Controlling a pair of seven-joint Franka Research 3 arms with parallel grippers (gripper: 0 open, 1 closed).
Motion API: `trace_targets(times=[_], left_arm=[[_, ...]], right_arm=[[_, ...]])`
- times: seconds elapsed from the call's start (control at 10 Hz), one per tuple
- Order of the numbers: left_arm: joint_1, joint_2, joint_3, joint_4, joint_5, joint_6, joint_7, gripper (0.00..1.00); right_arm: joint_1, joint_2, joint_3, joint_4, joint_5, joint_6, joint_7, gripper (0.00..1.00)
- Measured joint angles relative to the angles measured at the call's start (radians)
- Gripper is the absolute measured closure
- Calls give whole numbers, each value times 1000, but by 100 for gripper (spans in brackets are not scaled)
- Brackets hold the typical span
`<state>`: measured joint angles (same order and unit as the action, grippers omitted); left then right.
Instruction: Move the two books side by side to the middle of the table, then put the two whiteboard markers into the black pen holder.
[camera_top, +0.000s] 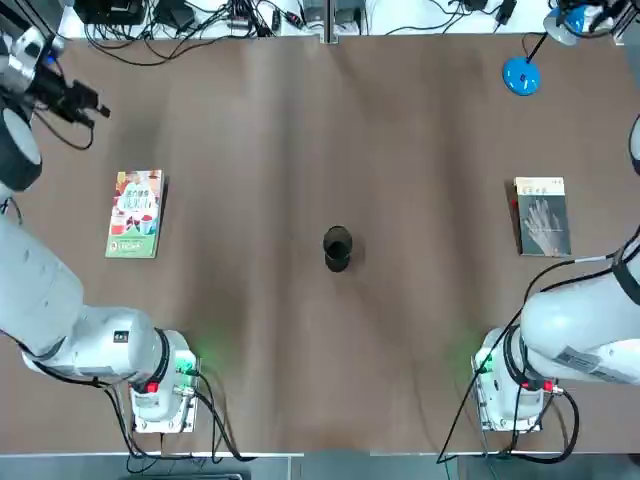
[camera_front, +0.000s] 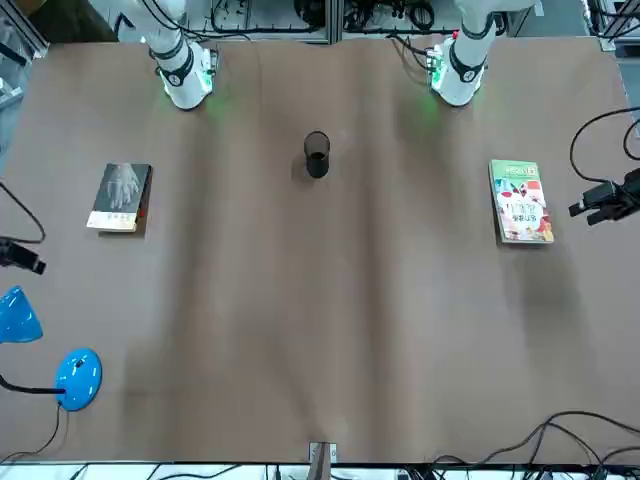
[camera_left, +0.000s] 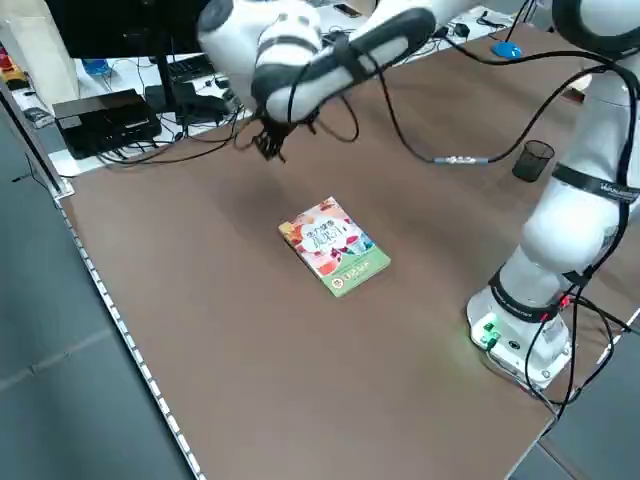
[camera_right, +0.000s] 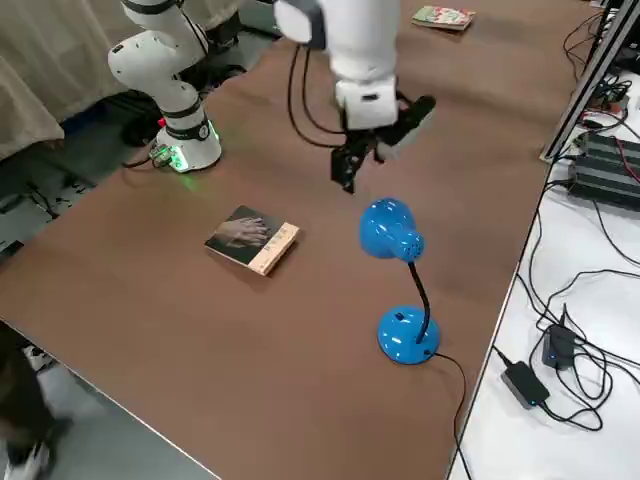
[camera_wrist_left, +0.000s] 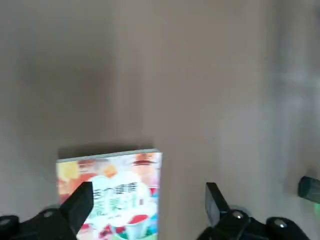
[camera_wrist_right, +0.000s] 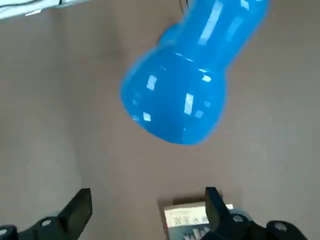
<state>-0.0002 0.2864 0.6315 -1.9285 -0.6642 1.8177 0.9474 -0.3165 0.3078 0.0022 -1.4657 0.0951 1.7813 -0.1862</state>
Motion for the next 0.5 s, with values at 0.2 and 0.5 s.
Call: trace_targets(times=[0.2,0.5], left_arm=[[74,124,23,2,-93,2,180,1],[120,273,22,48,-171,5,305,1]], right_arm=[[-136,9,-3,-2,92,-91,-256,0],[-321,96,-3,-26,215,-230,-640,0]])
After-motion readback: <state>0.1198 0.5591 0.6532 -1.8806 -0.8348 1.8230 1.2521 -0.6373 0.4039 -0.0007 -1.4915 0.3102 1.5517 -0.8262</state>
